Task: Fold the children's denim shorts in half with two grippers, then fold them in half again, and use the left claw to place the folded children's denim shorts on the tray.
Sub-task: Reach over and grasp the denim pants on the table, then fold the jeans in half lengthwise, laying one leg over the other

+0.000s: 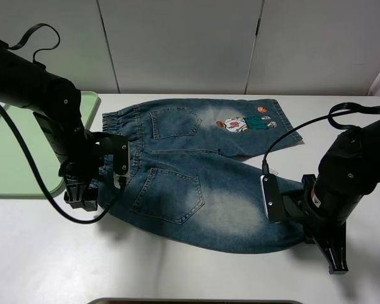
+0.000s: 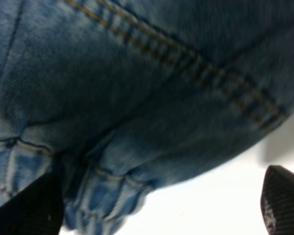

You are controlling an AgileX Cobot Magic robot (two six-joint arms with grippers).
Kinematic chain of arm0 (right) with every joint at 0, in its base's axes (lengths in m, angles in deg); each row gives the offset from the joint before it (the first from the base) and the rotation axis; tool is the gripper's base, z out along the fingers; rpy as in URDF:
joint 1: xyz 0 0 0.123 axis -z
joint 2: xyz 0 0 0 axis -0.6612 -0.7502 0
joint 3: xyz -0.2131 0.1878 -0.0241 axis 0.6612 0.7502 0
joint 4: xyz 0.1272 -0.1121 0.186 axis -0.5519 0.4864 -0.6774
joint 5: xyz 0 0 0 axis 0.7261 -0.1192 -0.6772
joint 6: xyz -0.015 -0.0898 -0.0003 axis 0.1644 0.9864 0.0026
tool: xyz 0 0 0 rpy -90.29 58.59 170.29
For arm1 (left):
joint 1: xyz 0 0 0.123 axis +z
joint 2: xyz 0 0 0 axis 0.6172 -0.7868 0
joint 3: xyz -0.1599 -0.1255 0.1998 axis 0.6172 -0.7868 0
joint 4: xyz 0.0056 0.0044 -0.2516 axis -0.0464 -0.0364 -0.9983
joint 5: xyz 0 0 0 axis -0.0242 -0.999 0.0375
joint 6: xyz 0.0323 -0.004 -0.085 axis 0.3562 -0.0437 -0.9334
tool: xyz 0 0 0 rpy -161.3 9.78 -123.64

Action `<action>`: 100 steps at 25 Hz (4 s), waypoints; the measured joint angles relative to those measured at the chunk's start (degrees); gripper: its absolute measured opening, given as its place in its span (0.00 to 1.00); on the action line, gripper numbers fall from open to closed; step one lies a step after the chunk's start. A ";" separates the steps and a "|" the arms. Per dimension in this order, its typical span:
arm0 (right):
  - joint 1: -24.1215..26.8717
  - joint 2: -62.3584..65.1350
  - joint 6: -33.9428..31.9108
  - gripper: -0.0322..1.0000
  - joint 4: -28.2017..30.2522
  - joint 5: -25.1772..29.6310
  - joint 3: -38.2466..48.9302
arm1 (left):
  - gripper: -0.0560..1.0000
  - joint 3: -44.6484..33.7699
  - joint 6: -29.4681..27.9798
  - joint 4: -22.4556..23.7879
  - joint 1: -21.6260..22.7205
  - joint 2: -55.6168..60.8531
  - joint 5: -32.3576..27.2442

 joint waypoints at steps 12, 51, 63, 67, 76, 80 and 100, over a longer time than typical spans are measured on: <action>0.00 0.00 -0.67 0.06 0.07 -0.17 0.00 | 0.81 0.00 -2.95 19.22 -3.53 -1.78 5.62; 0.00 33.75 -5.88 0.04 15.41 0.59 0.77 | 0.14 0.35 -12.54 10.97 -9.81 29.73 -14.77; 0.16 24.40 -16.28 0.04 15.97 -5.04 -16.19 | 0.14 -2.03 -21.00 10.57 -3.97 29.79 -14.39; 0.16 15.40 -16.39 0.04 15.97 -2.33 -23.70 | 0.14 -2.03 -22.81 10.57 2.32 29.79 -14.28; 0.16 -0.86 -17.82 0.04 15.92 1.58 -40.22 | 0.14 -2.03 -21.42 10.63 7.50 28.62 -11.68; 0.79 -4.71 -18.39 0.04 15.92 1.52 -45.38 | 0.14 -2.03 -21.05 10.74 8.17 23.44 -11.55; 8.82 -14.71 -19.34 0.04 17.35 -6.36 -47.48 | 0.14 -2.03 -25.06 9.87 8.84 8.14 -0.46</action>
